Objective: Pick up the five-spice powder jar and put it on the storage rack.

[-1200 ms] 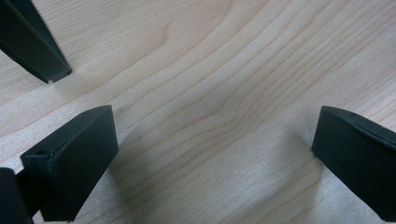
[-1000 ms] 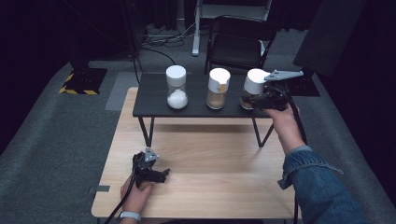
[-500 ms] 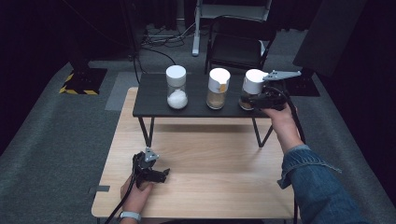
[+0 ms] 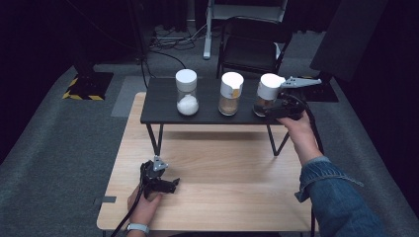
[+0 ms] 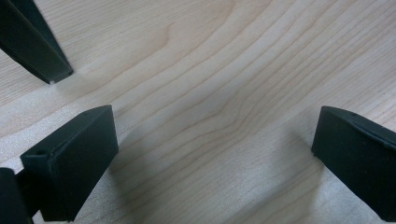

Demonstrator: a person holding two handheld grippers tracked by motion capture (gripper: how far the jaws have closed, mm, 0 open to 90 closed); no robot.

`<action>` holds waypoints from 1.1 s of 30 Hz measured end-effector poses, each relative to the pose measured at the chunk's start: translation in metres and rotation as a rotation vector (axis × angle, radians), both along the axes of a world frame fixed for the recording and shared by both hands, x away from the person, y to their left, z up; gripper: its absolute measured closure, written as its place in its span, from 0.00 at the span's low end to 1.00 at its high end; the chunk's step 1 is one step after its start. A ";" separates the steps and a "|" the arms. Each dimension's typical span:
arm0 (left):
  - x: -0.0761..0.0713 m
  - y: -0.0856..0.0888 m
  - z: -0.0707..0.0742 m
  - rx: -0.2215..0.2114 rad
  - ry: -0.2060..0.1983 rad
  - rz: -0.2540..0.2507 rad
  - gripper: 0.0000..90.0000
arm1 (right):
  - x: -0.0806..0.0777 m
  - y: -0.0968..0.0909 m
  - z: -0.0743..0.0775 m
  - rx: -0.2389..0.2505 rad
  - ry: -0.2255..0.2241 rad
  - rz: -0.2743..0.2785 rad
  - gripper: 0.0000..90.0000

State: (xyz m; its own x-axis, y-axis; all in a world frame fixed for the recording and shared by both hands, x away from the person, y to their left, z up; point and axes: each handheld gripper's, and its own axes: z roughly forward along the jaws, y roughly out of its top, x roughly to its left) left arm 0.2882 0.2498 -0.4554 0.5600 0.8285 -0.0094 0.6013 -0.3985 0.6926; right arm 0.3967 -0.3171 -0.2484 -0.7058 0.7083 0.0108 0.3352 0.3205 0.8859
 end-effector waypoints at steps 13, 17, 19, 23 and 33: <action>0.000 0.000 0.000 0.000 -0.002 -0.001 0.00 | -0.028 -0.023 -0.008 0.079 -0.024 0.016 0.00; 0.000 0.000 0.000 0.000 -0.002 0.000 0.00 | -0.034 -0.032 -0.013 0.101 -0.032 0.022 0.00; 0.000 0.000 0.000 0.000 -0.002 0.000 0.00 | -0.037 -0.034 -0.014 0.097 -0.043 0.022 0.00; 0.000 0.000 0.000 0.000 -0.001 0.000 0.00 | -0.044 -0.039 -0.017 0.085 -0.045 0.018 0.00; 0.000 0.000 0.000 0.000 -0.001 -0.001 0.00 | -0.058 -0.049 -0.029 0.054 -0.041 0.009 0.00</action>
State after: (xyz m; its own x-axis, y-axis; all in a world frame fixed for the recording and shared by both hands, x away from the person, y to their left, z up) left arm 0.2880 0.2499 -0.4554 0.5608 0.8279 -0.0088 0.6004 -0.3992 0.6930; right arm 0.3387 -0.3657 -0.2771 -0.7124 0.7015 0.0200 0.2957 0.2742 0.9151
